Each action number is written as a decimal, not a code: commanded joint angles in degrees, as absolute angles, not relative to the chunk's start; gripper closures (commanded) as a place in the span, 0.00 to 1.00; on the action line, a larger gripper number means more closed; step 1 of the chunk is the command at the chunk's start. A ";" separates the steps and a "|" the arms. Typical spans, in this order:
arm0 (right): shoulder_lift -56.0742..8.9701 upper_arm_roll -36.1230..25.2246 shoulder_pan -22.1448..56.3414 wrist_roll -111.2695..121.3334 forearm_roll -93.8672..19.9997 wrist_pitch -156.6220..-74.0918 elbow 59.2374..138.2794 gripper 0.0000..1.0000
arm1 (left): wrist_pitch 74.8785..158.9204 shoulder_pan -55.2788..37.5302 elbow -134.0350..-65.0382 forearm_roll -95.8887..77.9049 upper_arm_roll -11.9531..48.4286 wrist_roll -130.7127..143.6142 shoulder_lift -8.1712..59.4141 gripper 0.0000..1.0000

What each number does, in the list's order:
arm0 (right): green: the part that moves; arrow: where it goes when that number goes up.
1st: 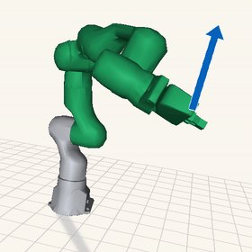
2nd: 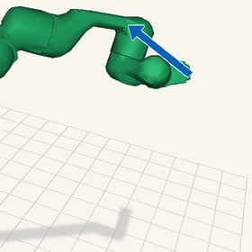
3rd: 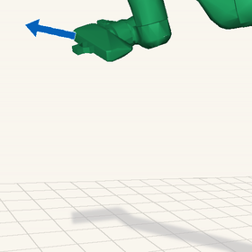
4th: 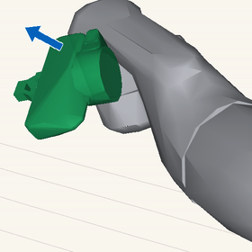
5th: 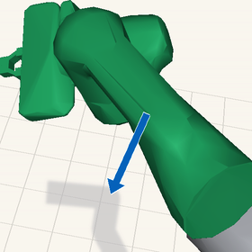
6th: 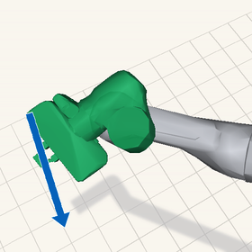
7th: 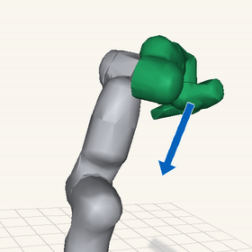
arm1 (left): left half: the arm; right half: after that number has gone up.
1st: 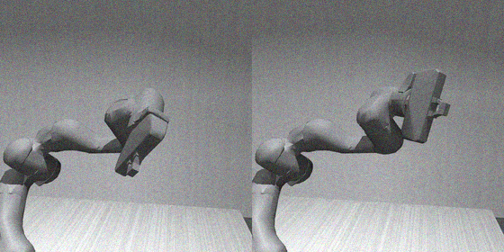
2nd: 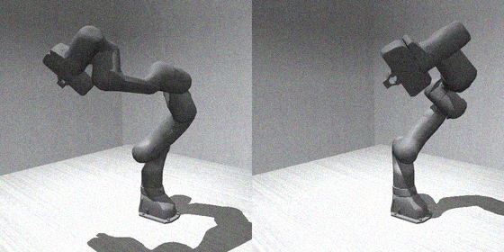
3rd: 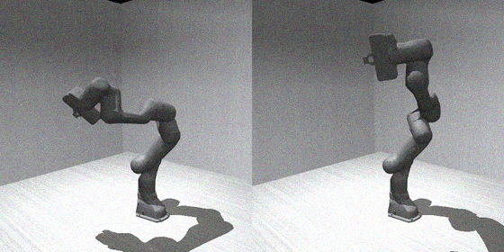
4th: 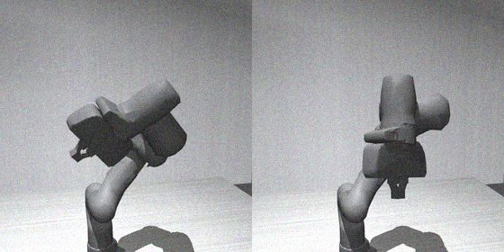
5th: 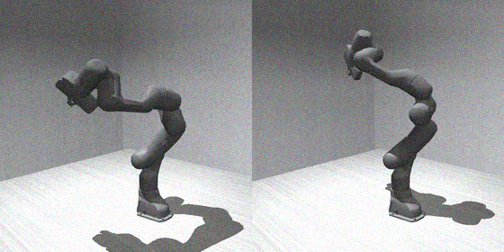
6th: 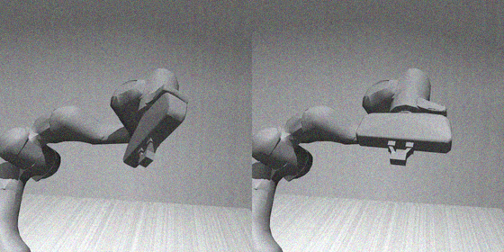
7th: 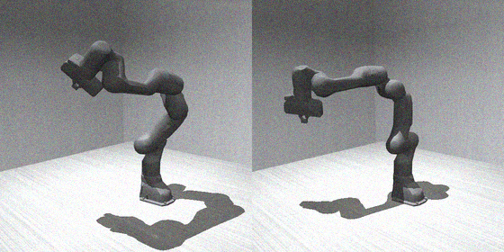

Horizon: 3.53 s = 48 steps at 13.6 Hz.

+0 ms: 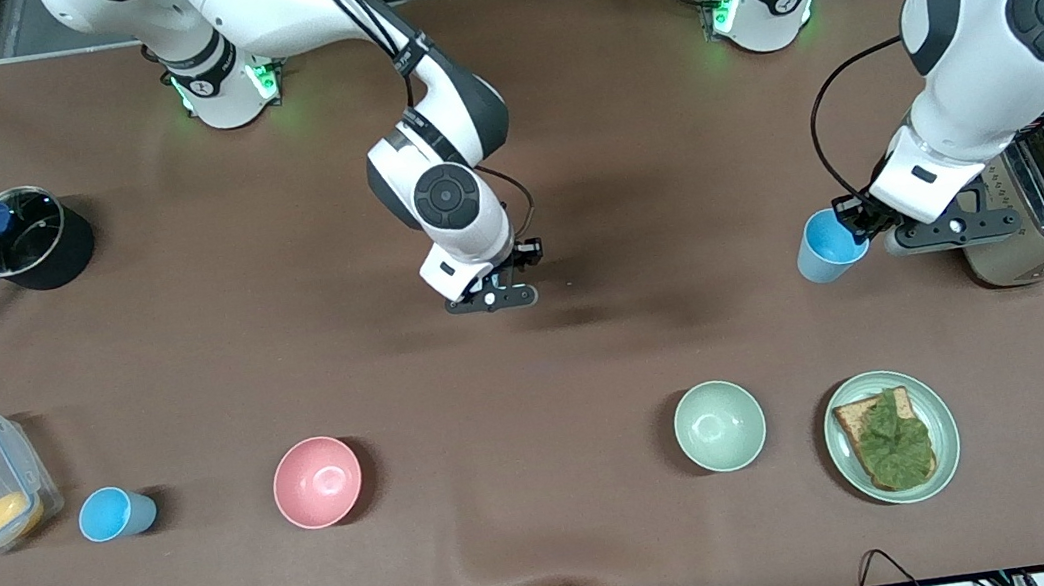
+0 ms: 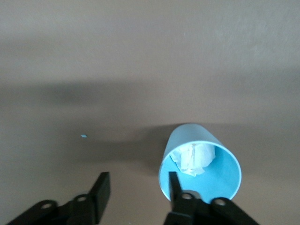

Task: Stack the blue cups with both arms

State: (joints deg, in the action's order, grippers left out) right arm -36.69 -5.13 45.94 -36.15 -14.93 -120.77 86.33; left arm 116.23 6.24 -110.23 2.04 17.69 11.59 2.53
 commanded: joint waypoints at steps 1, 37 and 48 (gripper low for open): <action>-33.93 -5.45 42.20 -35.60 -15.12 -113.33 84.47 0.00 | 111.37 6.24 -105.66 2.64 18.28 12.74 2.99 1.00; -11.78 -5.71 4.57 -1.76 1.23 -76.46 79.45 0.00 | 122.69 -31.11 -82.62 16.79 26.72 86.40 39.55 1.00; -9.14 8.55 -11.46 1.68 2.10 -83.32 83.50 0.00 | 125.25 -30.94 -82.53 18.71 24.08 86.30 37.46 0.00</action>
State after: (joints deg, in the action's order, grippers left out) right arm -10.99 -0.62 -1.89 0.75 2.44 -82.21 81.28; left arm 125.57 -30.63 -83.50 16.02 24.99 84.84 39.53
